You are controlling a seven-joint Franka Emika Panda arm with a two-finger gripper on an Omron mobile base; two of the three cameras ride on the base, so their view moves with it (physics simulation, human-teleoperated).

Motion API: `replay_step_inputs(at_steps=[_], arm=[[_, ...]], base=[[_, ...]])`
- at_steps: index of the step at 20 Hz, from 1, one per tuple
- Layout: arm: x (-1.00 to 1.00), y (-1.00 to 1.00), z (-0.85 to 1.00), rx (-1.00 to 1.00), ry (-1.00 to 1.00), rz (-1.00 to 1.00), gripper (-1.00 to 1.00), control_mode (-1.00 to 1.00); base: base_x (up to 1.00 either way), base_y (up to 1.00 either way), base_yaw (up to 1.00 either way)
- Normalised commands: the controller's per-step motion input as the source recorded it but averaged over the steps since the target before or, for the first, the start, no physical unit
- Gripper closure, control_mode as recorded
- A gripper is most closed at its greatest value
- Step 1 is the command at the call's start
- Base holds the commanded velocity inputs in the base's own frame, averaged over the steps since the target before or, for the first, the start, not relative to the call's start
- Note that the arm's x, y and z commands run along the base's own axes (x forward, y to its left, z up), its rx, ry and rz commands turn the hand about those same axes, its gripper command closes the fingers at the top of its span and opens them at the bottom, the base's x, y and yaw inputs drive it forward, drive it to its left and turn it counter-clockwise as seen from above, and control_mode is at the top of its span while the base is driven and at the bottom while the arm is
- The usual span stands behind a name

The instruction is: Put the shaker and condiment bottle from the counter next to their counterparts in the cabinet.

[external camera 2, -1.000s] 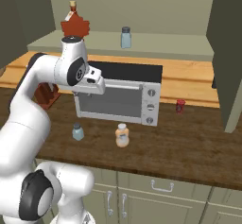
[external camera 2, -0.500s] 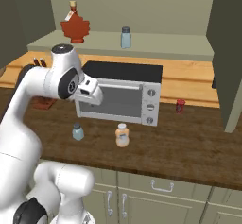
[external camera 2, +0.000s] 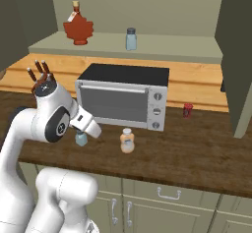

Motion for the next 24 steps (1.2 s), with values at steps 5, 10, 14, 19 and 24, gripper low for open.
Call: replay_step_inputs(at_steps=[5,10,14,19,24], arm=[[0.00,0.00,-0.68,-0.07,-0.37,-0.11,-1.00,-1.00],[-0.01,0.00,-0.37,-0.01,-0.12,-0.05,-1.00,-1.00],[0.00,-0.15,-0.47,0.00,-0.10,-0.03,-1.00,-1.00],[0.02,-0.20,-0.52,0.00,-0.18,0.00,-1.00,-1.00],[0.01,-0.04,-0.39,0.00,-0.05,0.00,-1.00,-1.00]], base=[[0.00,0.00,0.00],[0.00,0.00,0.00],[0.00,0.00,0.00],[0.00,0.00,0.00],[0.00,0.00,0.00]])
